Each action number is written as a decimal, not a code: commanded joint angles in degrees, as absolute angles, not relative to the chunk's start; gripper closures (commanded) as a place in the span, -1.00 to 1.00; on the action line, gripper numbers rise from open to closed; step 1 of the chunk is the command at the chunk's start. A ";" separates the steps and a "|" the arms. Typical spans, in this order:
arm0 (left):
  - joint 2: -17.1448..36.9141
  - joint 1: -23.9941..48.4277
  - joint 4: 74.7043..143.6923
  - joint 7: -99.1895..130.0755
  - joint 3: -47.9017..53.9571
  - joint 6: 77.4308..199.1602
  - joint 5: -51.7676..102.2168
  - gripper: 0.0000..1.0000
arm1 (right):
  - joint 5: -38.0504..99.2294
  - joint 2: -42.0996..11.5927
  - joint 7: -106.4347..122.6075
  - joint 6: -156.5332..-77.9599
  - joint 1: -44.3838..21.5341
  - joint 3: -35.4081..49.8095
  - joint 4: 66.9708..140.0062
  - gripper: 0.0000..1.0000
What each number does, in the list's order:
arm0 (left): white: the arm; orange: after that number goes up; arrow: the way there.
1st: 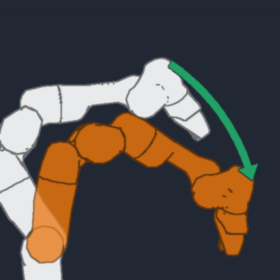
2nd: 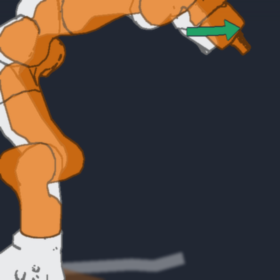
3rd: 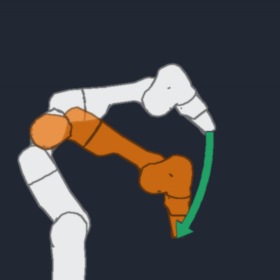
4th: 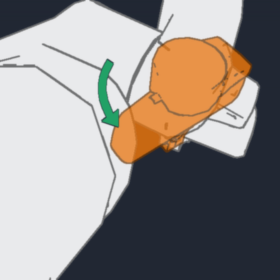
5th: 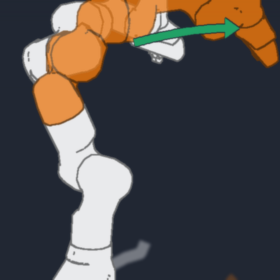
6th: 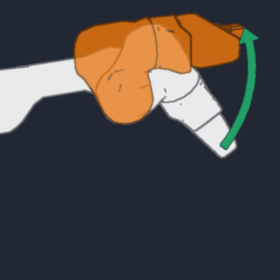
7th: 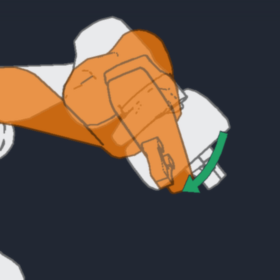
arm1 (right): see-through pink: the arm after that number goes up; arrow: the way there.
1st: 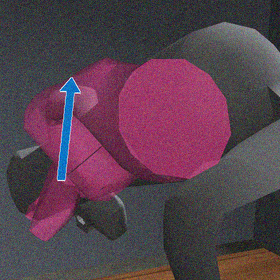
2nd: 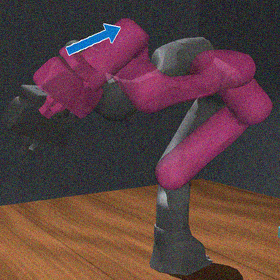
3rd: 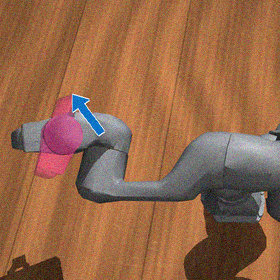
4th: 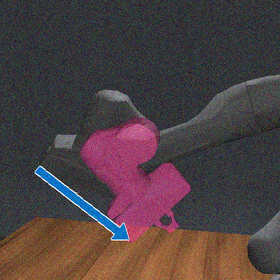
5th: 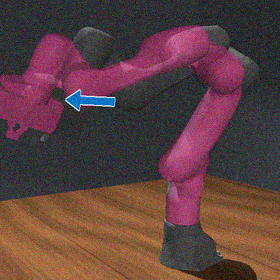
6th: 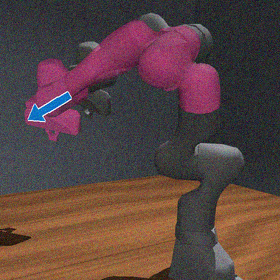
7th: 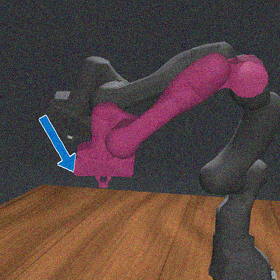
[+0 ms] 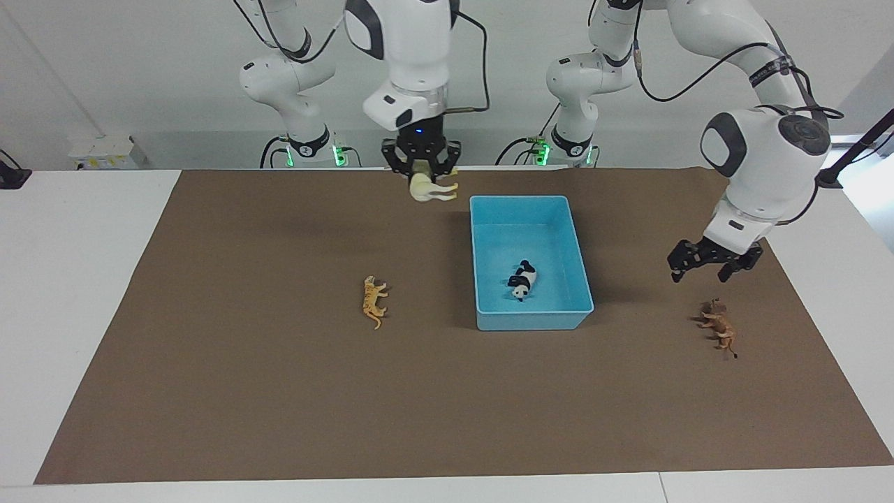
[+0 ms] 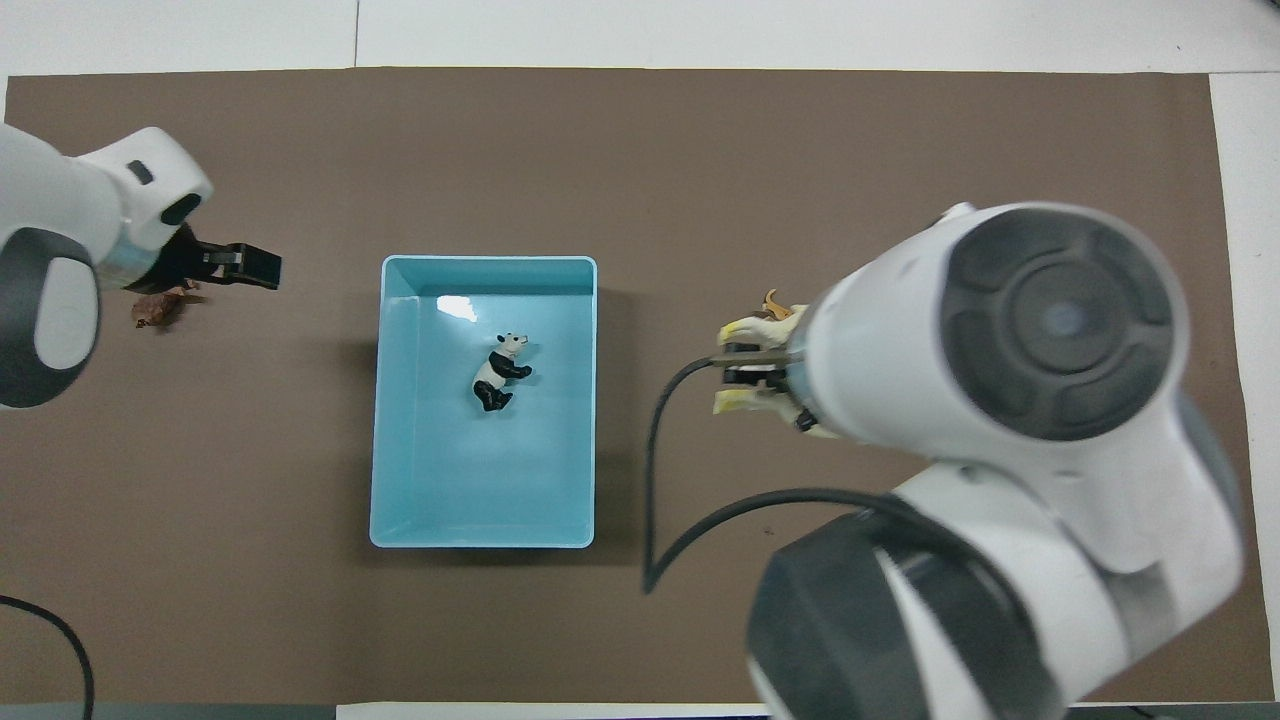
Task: Put all toys into storage box
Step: 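Carry the cream horse into the blue box with the right gripper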
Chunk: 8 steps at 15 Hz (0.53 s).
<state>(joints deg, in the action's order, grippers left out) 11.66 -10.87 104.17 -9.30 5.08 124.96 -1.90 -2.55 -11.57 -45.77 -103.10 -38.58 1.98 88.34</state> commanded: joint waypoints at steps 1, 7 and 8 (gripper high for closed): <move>15.90 -15.11 103.19 -9.49 5.98 132.26 -2.11 -1.00 | -3.43 -20.72 -48.51 -106.78 -41.39 1.49 82.80 1.00; 23.55 -17.85 102.48 -2.12 5.89 140.63 -1.94 -1.00 | -4.74 -38.58 -53.96 -113.99 -45.53 0.97 71.89 1.00; 23.73 -17.93 102.48 -0.89 5.89 140.71 -2.02 -1.00 | -4.66 -38.50 -54.05 -113.91 -45.79 1.14 72.16 1.00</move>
<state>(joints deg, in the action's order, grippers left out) 22.60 -17.58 103.76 -3.88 5.23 139.93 -1.86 -3.62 -37.06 -52.85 -114.91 -45.38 1.25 75.49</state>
